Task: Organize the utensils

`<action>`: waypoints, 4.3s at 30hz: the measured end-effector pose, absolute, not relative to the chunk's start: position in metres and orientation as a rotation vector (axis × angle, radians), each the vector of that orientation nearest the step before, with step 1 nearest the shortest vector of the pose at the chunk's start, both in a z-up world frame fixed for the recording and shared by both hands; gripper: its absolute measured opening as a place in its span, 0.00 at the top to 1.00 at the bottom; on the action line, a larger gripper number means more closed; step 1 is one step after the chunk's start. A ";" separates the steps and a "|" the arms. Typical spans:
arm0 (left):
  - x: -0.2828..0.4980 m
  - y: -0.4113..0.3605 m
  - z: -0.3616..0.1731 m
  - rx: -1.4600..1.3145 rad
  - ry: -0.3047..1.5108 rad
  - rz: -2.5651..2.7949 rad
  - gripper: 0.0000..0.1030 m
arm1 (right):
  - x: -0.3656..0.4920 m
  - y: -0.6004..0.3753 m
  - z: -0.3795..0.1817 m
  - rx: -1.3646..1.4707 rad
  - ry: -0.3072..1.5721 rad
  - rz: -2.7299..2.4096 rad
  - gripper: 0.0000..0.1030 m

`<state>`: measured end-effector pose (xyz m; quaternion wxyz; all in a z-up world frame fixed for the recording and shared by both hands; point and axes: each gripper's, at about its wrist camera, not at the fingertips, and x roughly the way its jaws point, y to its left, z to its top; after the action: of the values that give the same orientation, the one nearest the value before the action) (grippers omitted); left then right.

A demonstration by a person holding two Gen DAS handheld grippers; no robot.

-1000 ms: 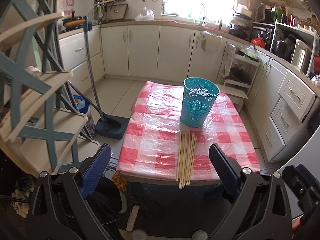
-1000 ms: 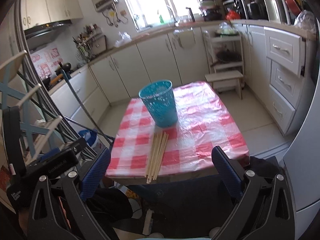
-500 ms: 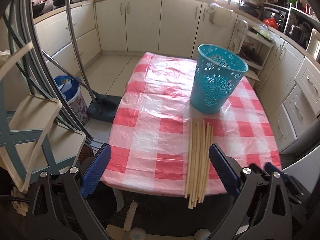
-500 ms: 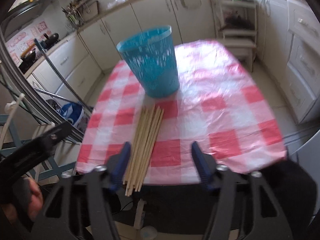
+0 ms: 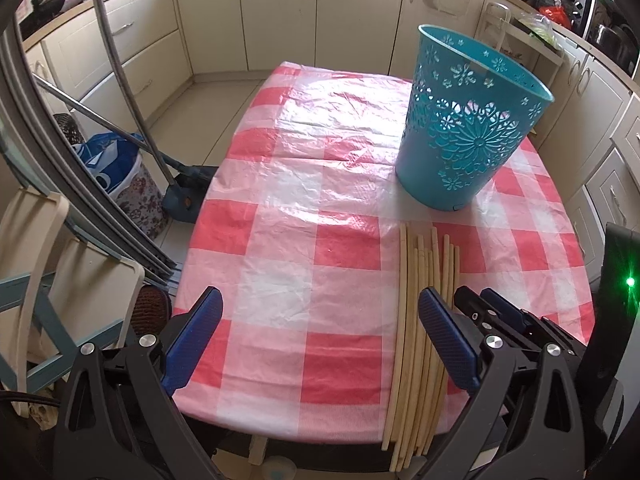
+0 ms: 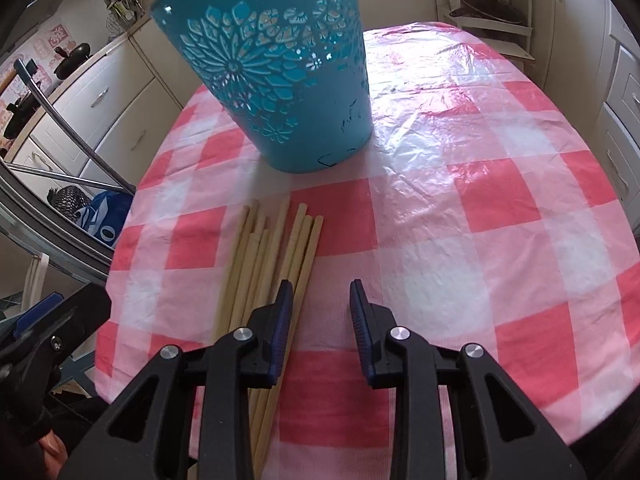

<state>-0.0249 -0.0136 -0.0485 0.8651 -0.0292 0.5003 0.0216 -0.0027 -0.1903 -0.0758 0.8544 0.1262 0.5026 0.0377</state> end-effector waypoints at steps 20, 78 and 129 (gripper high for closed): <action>0.026 -0.050 -0.104 0.080 1.136 0.020 0.18 | 0.011 -0.209 -0.074 -0.034 0.991 0.263 0.88; 0.109 -0.080 0.092 -0.234 0.322 -0.097 0.95 | 0.011 -0.230 -0.075 0.082 1.003 0.305 0.83; 0.023 0.038 0.033 -0.363 0.580 -0.040 0.32 | 0.010 -0.256 0.114 0.392 0.562 0.274 0.95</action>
<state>0.0232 0.0380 0.0335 0.9419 -0.1781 0.2842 -0.0197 0.0100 -0.2559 0.1141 0.9327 0.1916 0.2748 0.1337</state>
